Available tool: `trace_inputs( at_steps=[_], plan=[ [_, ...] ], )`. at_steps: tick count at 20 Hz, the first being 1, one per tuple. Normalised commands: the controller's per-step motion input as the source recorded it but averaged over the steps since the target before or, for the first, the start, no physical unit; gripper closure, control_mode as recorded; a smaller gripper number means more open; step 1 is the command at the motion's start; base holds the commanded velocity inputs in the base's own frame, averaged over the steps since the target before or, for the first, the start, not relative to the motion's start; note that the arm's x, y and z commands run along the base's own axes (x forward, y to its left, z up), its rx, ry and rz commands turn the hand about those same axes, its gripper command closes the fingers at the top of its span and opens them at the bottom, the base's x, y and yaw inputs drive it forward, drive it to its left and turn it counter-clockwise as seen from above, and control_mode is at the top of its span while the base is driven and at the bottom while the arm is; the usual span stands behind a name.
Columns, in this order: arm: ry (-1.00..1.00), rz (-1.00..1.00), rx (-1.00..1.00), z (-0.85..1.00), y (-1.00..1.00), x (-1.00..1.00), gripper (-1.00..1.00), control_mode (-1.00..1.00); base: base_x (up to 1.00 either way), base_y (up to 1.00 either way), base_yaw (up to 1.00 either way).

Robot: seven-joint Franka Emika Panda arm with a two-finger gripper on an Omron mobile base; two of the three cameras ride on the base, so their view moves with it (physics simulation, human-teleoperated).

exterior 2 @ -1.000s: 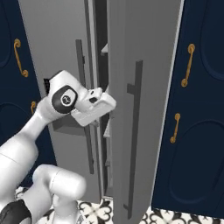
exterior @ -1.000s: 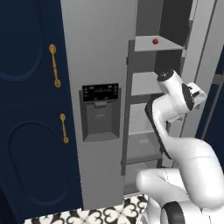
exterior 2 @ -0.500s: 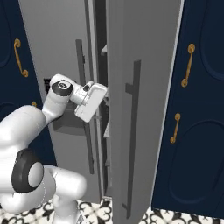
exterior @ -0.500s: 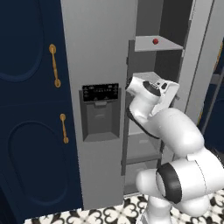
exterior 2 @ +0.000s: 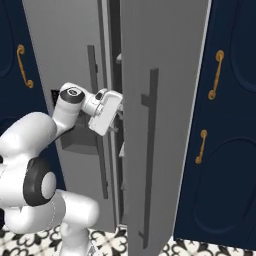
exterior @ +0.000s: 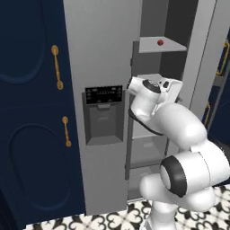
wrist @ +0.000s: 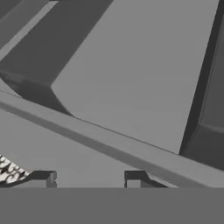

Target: Take the strawberry from the fridge and place it on top of the pancake, located on the dining counter.

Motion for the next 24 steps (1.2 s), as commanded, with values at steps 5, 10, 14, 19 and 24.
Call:
trace_inputs(
  at_steps=[5,10,14,19,24],
  plan=[
    [0.00,0.00,0.00,-0.16,-1.00,-0.05,-1.00,-1.00,0.00,0.00,0.00],
    [0.00,0.00,0.00,-0.12,-1.00,-0.05,-1.00,-1.00,0.00,0.00,0.00],
    [0.01,0.00,0.01,-0.11,-1.00,0.00,-1.00,-1.00,0.00,0.00,0.00],
    [0.00,0.02,0.01,-0.02,-0.79,0.00,-1.00,-1.00,0.00,0.00,0.00],
    [0.00,0.01,0.02,0.00,-0.73,0.03,-1.00,-1.00,0.00,0.00,0.00]
  ],
)
